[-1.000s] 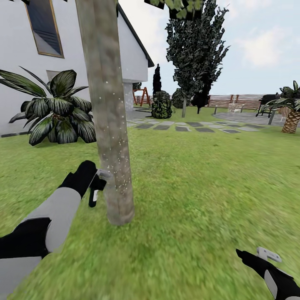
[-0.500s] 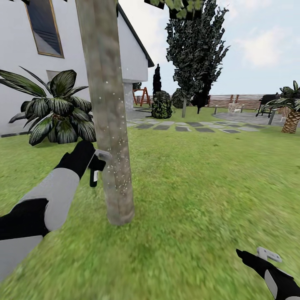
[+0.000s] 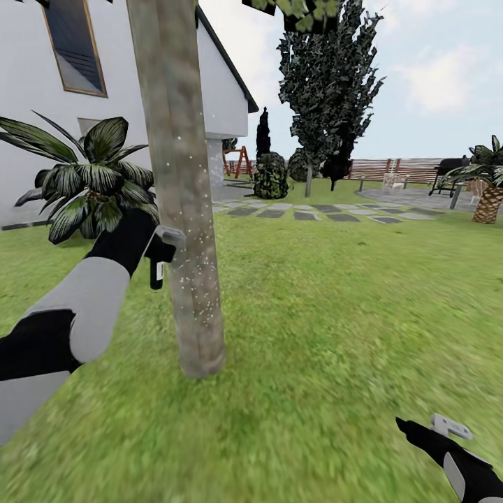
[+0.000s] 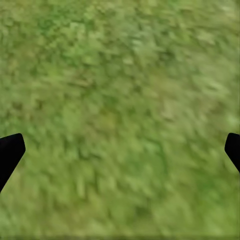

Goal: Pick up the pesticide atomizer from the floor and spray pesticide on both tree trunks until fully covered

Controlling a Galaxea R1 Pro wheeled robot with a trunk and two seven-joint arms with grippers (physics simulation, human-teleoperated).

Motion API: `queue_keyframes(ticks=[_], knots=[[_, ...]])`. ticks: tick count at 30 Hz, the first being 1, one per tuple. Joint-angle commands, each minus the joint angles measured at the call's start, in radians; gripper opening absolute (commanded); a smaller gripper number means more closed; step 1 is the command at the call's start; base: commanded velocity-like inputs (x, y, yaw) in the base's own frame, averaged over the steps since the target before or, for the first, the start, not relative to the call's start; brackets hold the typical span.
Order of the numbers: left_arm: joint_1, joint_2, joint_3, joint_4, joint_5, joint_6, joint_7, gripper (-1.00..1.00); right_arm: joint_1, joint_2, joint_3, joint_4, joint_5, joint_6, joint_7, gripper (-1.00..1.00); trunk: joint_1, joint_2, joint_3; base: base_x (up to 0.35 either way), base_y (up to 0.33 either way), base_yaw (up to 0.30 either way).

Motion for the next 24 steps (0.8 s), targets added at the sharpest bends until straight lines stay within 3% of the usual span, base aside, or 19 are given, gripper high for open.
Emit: queue_keyframes(ticks=[1, 10, 15, 18, 24], knots=[[-0.006, 0.000, 0.000, 0.000, 0.000, 0.000, 0.000, -1.00, 0.000, 0.000, 0.000, 0.000, 0.000, 0.000, 0.000, 1.00, 0.000, 0.000, 0.000, 0.000, 0.000, 0.000], [-0.052, 0.009, 0.000, 0.000, -0.002, 0.003, 0.000, -1.00, 0.000, 0.000, -0.001, 0.000, 0.000, 0.000, 0.000, 1.00, 0.000, 0.000, 0.000, 0.000, 0.000, -0.166], [-0.060, 0.026, 0.000, 0.000, -0.003, 0.003, 0.000, -1.00, 0.000, 0.000, 0.000, 0.000, 0.000, 0.000, 0.000, 1.00, 0.000, 0.000, 0.000, 0.000, 0.000, -0.268], [-0.099, 0.037, 0.000, 0.001, -0.003, 0.003, 0.000, -1.00, 0.000, 0.000, 0.000, 0.000, 0.000, 0.000, 0.000, 1.00, 0.000, 0.000, 0.000, 0.000, 0.000, -0.239], [-0.122, 0.054, 0.000, 0.002, -0.005, 0.003, 0.000, -1.00, 0.000, 0.000, 0.000, 0.000, 0.000, -0.001, 0.000, 1.00, 0.000, 0.000, 0.000, 0.000, 0.000, -0.045]])
